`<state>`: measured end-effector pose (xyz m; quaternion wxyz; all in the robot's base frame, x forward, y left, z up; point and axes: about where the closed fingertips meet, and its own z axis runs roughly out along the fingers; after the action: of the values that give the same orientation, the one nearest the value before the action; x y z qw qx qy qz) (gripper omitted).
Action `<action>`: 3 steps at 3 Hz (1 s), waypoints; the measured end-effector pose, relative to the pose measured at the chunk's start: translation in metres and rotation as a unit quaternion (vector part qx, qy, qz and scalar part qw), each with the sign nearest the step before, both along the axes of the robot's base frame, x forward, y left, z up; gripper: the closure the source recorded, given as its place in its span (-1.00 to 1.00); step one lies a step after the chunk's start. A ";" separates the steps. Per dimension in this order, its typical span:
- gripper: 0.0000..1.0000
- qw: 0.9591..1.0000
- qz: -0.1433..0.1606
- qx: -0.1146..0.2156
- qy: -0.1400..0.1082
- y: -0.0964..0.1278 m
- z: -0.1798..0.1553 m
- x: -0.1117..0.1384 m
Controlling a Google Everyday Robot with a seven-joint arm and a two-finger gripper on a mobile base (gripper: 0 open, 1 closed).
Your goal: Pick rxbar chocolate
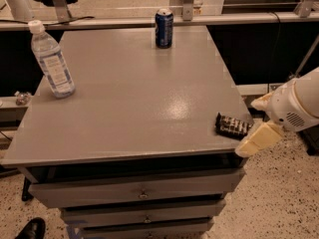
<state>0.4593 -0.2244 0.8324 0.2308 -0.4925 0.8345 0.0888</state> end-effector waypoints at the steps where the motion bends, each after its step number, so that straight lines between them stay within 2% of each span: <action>1: -0.19 1.000 -0.006 0.007 -0.002 -0.001 -0.005 0.008; 3: 0.76 1.000 -0.016 0.015 0.002 -0.001 -0.007 0.015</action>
Offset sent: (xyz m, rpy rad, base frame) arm 0.0193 -0.0043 -0.0084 0.0336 -0.0007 -0.0448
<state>0.4740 -0.2249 0.8252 0.2379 -0.4753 0.8413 0.0980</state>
